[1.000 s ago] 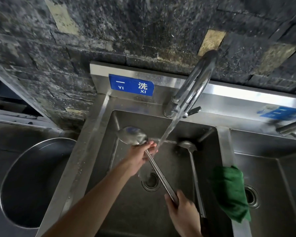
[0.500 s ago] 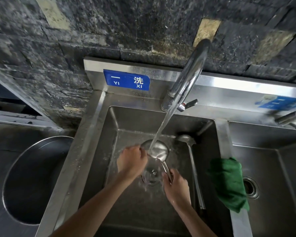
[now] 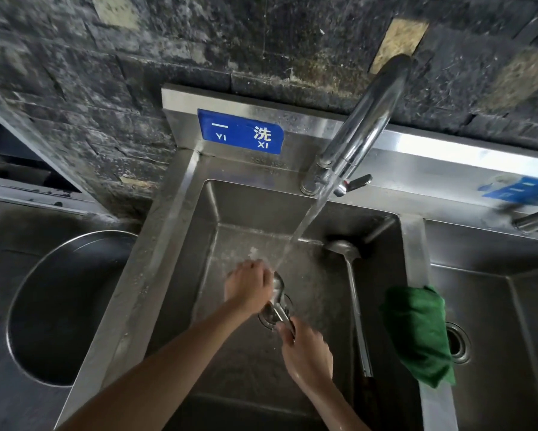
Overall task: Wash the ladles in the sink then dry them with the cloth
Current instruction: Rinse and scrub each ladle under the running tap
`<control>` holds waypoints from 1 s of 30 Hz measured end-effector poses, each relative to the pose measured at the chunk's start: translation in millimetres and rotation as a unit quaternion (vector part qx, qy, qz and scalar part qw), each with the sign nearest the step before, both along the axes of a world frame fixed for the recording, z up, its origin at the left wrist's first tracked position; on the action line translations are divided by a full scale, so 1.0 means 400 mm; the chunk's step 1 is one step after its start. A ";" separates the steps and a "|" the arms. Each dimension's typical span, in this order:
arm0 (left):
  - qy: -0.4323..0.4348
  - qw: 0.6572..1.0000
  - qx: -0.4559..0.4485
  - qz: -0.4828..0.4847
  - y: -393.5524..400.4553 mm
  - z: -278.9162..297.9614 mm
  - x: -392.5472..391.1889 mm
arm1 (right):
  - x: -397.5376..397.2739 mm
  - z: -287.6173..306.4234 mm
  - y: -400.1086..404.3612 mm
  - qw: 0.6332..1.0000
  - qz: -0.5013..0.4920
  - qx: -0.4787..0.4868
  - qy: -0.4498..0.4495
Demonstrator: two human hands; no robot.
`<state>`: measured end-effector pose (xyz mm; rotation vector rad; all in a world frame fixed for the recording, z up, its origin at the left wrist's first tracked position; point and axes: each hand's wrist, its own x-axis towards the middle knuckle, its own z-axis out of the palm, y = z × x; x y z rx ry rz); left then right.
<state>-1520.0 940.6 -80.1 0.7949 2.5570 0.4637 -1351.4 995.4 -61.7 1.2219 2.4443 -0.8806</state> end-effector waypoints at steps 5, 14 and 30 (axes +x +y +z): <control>0.083 0.991 0.062 -0.083 -0.050 -0.019 0.133 | -0.069 -0.042 0.020 0.995 -0.037 -0.073 -0.053; 0.035 0.970 -0.043 -0.235 -0.075 -0.102 0.062 | -0.039 0.023 0.052 0.896 -0.207 -0.394 -0.003; 0.135 0.965 -0.084 -0.211 -0.104 -0.039 -0.057 | 0.006 -0.052 0.031 0.978 -0.037 -0.195 -0.057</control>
